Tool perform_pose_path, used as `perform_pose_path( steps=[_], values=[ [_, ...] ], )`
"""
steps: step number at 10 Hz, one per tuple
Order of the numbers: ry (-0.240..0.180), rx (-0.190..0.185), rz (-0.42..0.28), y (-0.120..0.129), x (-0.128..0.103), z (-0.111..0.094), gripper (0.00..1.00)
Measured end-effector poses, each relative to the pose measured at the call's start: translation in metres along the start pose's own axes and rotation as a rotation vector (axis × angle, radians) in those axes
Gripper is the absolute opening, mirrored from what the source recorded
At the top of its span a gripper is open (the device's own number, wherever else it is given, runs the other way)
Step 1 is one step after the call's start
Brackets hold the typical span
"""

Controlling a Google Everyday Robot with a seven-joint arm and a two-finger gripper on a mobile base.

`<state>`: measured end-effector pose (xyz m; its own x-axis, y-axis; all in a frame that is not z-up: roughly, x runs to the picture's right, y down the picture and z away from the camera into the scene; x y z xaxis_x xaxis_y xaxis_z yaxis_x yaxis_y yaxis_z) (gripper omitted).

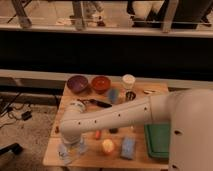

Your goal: Wipe table surface with towel

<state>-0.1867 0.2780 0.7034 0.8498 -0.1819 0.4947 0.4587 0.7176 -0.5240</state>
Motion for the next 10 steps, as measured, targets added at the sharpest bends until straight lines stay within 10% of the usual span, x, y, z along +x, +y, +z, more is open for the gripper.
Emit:
perform_pose_path(
  steps=[10],
  values=[
    [-0.004,-0.036,0.046,-0.006,0.023,0.046,0.80]
  ],
)
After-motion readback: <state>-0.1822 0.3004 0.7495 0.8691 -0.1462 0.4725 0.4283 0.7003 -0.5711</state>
